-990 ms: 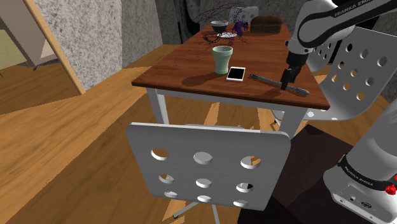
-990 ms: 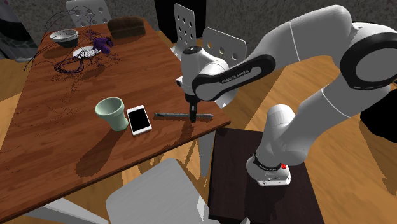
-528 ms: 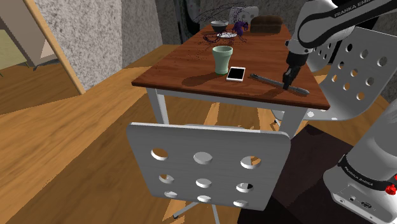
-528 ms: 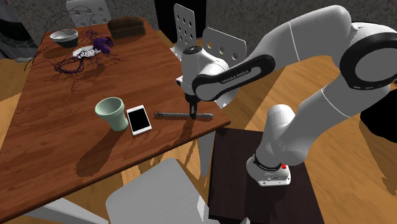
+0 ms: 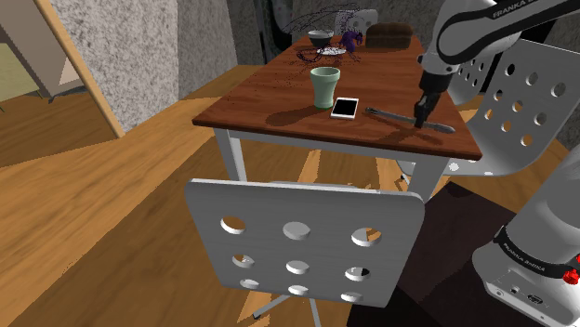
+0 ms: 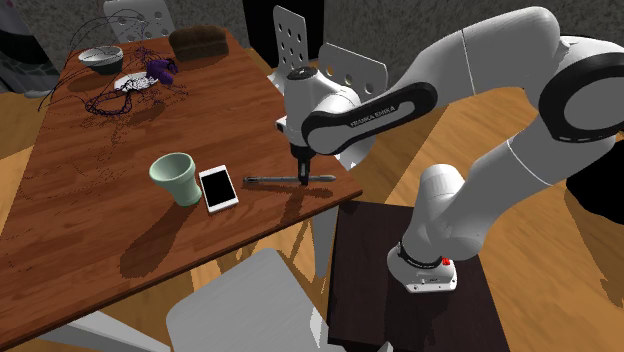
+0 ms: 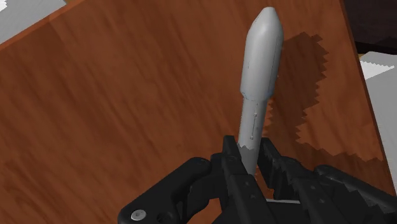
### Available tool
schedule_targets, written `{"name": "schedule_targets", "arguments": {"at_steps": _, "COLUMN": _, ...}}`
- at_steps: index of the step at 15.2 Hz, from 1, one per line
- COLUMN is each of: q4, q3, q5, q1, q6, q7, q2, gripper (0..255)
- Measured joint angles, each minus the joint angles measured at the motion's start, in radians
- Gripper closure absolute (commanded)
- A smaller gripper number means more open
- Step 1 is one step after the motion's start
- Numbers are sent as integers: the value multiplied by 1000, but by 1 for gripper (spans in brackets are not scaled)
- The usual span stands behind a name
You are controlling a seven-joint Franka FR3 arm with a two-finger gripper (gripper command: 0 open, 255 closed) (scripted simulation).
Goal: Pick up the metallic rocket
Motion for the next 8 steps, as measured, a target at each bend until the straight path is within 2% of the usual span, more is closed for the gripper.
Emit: {"name": "schedule_targets", "arguments": {"at_steps": 8, "q4": 73, "q3": 13, "q5": 3, "q1": -1, "q6": -119, "q7": 1, "q2": -46, "gripper": 255}}
